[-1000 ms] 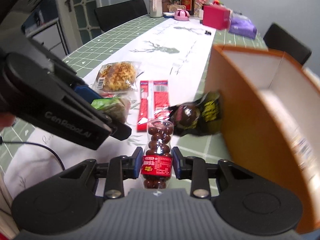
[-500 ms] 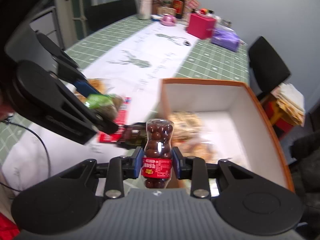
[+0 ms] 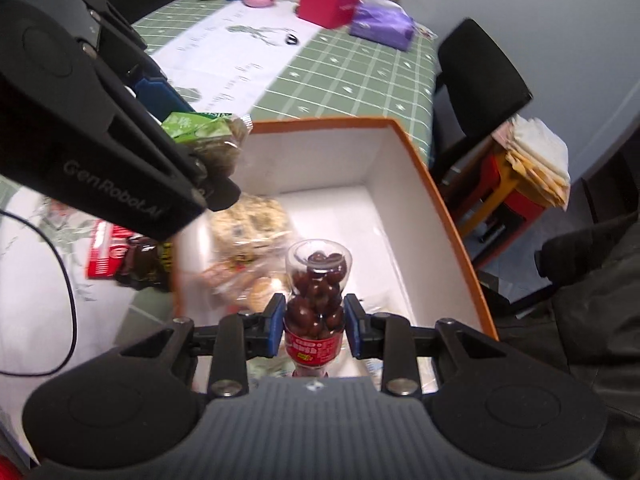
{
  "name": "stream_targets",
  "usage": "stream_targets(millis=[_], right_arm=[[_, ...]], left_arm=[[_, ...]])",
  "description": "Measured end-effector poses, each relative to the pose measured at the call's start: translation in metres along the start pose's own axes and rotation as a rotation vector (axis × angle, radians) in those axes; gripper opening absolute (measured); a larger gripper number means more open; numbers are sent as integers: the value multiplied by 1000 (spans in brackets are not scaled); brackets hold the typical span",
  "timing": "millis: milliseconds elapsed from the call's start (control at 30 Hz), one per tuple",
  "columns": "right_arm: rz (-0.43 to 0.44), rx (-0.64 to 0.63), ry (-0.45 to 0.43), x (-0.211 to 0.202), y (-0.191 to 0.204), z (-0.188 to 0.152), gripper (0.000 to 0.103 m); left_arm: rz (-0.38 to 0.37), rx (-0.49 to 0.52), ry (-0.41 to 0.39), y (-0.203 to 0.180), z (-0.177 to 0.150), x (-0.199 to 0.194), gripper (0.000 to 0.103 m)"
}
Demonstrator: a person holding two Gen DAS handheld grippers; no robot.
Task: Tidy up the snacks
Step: 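Carry the green pack and chocolate bottle into the orange box and open both tools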
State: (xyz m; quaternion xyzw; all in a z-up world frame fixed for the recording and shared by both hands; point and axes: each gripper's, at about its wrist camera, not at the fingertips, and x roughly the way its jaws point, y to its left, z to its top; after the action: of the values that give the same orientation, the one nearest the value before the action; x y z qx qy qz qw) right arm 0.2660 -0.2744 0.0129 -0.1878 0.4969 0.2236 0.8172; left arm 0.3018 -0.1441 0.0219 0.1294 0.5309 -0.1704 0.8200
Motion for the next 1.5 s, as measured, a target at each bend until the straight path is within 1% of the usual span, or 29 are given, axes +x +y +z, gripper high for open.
stream_targets(millis=[233,400,600,667,733,833,867,900,933,967,1000,1033,1067,1100,1167,1233,1367,1500], right_arm=[[3,39,30,30,-16,1,29],[-12,58,44,50,-24,-2,29],[-7,65,77,68,-27,-8,29],[-7,71,87,74,-27,-11,29],[-11,76,91,78,-29,-14,29],[-7,87,95,81,-31,-17,30],[-6,87,94,81,-31,-18,31],[-6,86,94,82,-30,-19,34],[-7,88,96,82,-30,-19,35],[-8,92,95,82,-31,-20,39],[-9,96,93,81,-31,-20,45],[-6,100,91,81,-31,-19,50],[-2,103,90,80,-31,-19,57],[-2,104,89,79,-30,-20,59],[-11,106,95,78,-30,-20,62],[-17,111,95,78,-31,-20,65],[-23,126,89,76,-33,-21,70],[-28,131,80,70,-32,-22,71]], left_arm=[[-18,-4,31,-10,12,45,58],[7,2,51,-15,14,71,58],[26,23,82,-22,12,94,59],[24,22,85,-22,12,98,61],[19,28,85,-22,12,101,71],[11,48,77,-23,11,105,81],[4,50,85,-23,11,106,84],[4,46,92,-23,11,108,89],[6,40,92,-22,10,108,91],[10,36,89,-22,9,109,91],[12,34,90,-21,9,109,92],[14,30,95,-21,9,110,96],[16,24,99,-20,8,110,97],[15,15,100,-19,8,109,97],[-5,-1,96,-16,9,107,97],[-21,-20,87,-13,9,103,101],[-45,-34,63,-10,10,95,102],[-75,-65,60,-6,7,89,102]])
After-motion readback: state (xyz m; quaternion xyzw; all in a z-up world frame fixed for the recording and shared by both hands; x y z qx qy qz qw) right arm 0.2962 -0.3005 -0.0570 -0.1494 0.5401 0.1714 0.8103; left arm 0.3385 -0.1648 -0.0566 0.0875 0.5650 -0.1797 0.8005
